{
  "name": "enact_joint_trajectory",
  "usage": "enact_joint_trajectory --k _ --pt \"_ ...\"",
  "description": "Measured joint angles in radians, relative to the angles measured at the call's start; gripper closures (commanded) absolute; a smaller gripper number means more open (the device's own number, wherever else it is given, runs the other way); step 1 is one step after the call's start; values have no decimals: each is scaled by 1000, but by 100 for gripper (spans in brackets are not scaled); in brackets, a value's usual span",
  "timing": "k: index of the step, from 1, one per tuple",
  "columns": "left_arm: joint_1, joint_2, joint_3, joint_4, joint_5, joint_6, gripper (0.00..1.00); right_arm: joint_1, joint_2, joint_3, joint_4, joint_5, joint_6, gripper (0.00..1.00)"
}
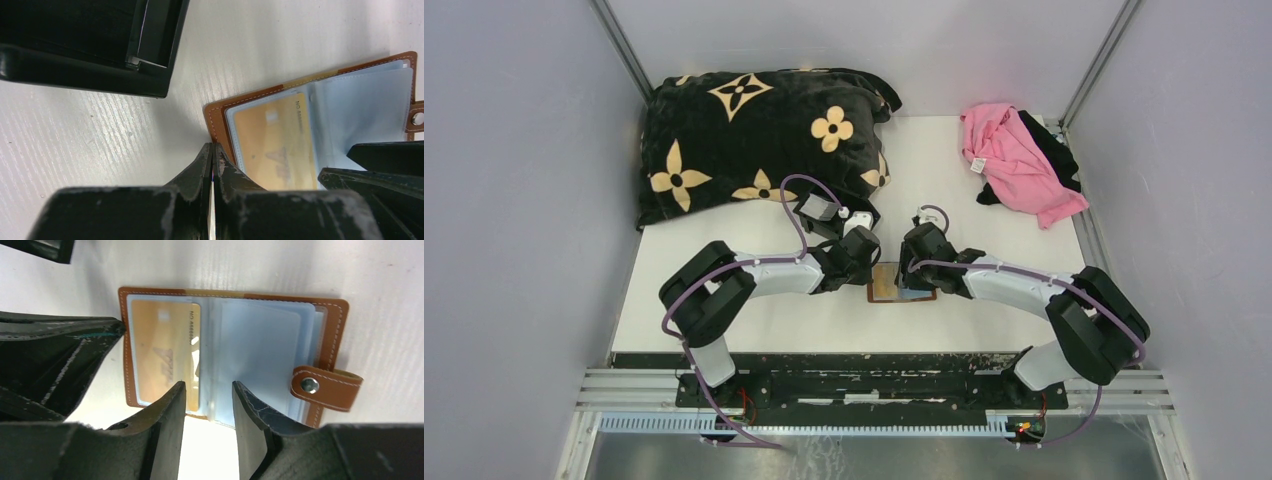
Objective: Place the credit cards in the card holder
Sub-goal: Insert the credit card into the card holder.
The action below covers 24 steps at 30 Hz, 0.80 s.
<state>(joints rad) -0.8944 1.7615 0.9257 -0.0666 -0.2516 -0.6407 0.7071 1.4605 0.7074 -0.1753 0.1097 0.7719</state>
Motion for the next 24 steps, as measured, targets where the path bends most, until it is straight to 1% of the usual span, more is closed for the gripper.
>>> enact_joint_trajectory --k 5,8,15,24 --pt "0 -5 -13 18 1 1 94 0 0 35 -93 9 -30 54" --pt "0 -6 -16 23 2 2 94 0 3 55 -117 8 -39 54" --pt "0 -6 -16 27 4 2 94 0 25 111 -145 4 -57 53" --pt "-1 -8 -29 52 30 2 94 0 119 132 -136 -8 -62 53"
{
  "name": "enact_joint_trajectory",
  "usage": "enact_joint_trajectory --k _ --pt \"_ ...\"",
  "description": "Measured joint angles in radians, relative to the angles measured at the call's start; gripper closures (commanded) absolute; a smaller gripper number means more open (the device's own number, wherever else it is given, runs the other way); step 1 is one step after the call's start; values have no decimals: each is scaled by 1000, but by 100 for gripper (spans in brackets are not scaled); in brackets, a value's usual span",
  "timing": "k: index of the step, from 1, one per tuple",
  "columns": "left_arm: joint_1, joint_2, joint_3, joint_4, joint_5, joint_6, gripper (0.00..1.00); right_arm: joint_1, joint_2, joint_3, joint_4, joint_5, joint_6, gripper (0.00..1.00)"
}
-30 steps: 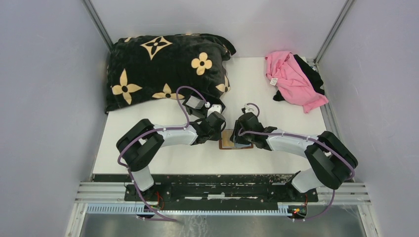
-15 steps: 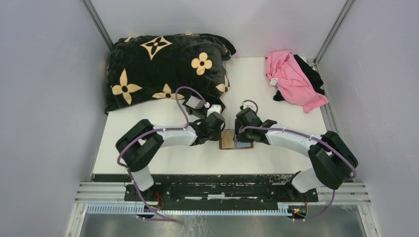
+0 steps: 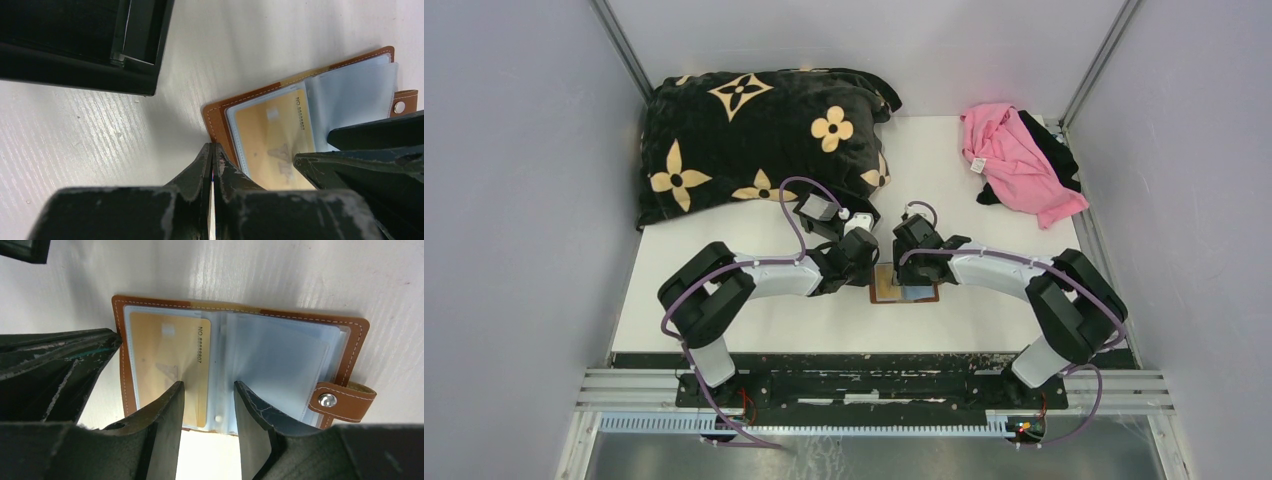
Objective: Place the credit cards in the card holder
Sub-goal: Insert the credit card into the card holder.
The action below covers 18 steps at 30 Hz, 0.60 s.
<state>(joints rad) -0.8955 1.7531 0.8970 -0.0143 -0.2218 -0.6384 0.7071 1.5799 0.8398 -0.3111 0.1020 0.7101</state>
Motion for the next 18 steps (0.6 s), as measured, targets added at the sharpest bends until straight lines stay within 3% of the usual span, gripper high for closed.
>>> enact_joint_trajectory --k 11,18 --pt "0 -1 -5 8 3 0 94 0 39 36 -10 -13 -1 58" --pt "0 -1 -5 9 3 0 94 6 37 50 -32 16 -6 55"
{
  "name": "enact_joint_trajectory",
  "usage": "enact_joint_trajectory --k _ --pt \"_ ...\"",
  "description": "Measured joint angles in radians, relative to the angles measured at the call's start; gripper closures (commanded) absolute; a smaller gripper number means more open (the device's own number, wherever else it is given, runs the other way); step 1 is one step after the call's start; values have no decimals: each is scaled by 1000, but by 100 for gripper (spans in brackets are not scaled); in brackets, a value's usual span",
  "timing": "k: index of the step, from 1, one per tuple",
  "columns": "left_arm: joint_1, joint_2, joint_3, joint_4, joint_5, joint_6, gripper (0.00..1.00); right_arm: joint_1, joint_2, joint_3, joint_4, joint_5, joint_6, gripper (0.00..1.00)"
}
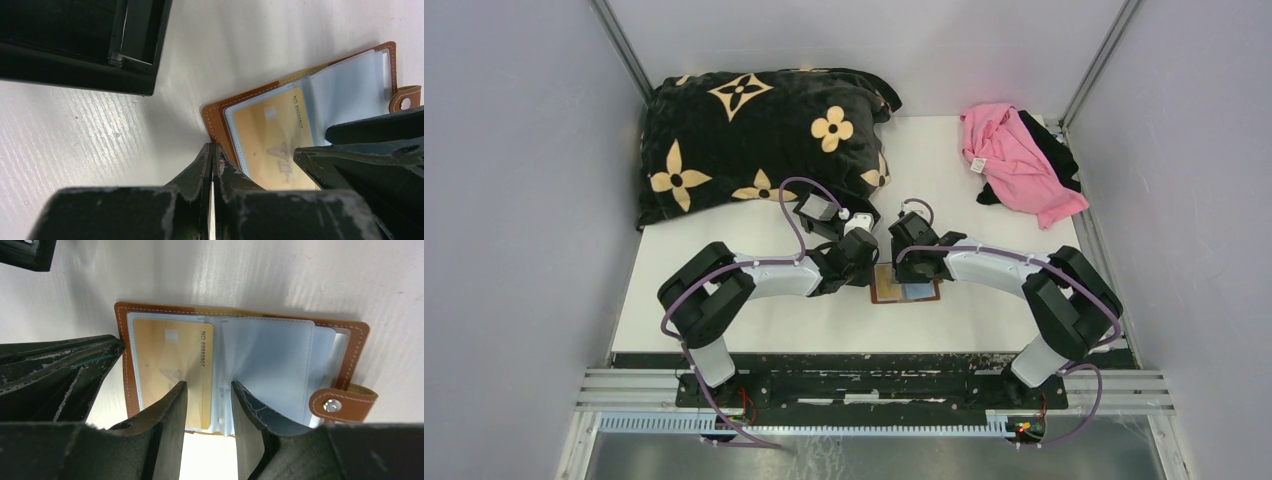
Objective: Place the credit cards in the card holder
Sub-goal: Insert the credit card into the card holder, then pick up the credit card from the storage box.
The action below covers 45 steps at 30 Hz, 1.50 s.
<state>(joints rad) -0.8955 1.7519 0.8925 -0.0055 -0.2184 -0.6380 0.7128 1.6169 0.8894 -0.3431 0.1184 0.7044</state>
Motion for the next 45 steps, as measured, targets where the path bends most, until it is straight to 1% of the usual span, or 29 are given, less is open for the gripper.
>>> enact_joint_trajectory --k 4,8,12,17,20,24,26,27,29,33,37,38,41,45 --pt "0 0 0 1 2 0 92 1 -25 10 -32 38 -16 52" --pt "0 -2 0 -2 -7 0 84 2 -56 31 -52 58 -34 52" --pt "-8 -12 2 -27 -24 0 79 2 -68 49 -60 67 -49 52" --pt "-15 -24 20 -110 -72 0 74 2 -68 57 -73 67 -66 51" --pt "-15 -37 30 -186 -118 0 68 3 -76 59 -84 69 -84 51" --pt "-14 -90 26 -299 -180 -1 49 5 -107 59 -89 76 -117 50" --pt "-14 -147 14 -338 -209 -2 37 5 -116 67 -93 79 -136 50" --pt "-14 -175 9 -350 -222 -2 27 5 -117 74 -97 80 -146 50" --pt "-14 -248 1 -372 -252 -6 2 5 -117 96 -101 86 -166 50" --pt "-14 -350 -6 -404 -308 -33 1 5 -116 145 -111 98 -199 50" --pt "15 -394 -19 -430 -327 -73 1 5 -114 190 -115 109 -227 50" --pt "32 -395 -24 -436 -323 -87 1 5 -110 200 -116 111 -233 50" --pt "104 -403 -53 -442 -298 -131 8 5 -75 249 -125 113 -251 50" --pt "239 -451 -116 -442 -259 -186 14 5 21 373 -142 105 -265 50"
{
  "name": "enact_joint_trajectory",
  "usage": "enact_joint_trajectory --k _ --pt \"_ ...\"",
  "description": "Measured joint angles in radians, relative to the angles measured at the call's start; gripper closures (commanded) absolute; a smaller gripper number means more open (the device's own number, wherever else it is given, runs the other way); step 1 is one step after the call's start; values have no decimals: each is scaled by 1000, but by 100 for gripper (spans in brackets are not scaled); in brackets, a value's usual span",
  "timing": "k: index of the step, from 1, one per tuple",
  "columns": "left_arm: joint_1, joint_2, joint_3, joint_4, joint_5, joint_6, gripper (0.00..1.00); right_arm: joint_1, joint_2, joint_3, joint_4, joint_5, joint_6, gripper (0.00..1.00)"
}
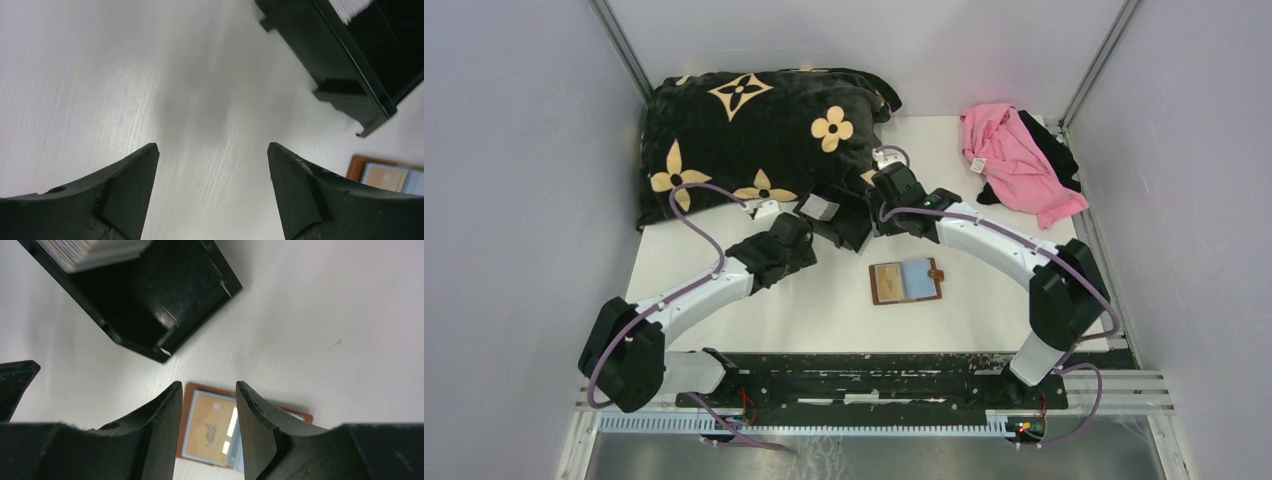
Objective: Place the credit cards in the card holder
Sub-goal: Pick up the credit card from the storage box.
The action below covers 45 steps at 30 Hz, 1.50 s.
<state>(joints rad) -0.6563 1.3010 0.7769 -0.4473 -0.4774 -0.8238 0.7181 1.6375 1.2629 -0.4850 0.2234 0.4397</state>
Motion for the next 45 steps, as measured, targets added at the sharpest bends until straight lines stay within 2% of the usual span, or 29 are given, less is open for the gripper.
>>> enact_joint_trajectory --k 4,7,12,23,40,45 --pt "116 -39 -15 12 19 -29 16 0 141 177 -8 -26 -4 50" --pt "163 -34 -13 37 37 -43 18 0 242 293 -7 -75 -20 50" --pt "181 48 24 64 75 -68 27 0 406 487 -18 -193 -75 50" --pt "211 148 30 114 145 -126 29 0 621 744 -51 -341 -177 49" --pt "245 267 90 166 215 -137 30 -17 780 939 -82 -385 -243 49" --pt "264 321 122 185 239 -137 32 -37 801 965 -82 -430 -242 52"
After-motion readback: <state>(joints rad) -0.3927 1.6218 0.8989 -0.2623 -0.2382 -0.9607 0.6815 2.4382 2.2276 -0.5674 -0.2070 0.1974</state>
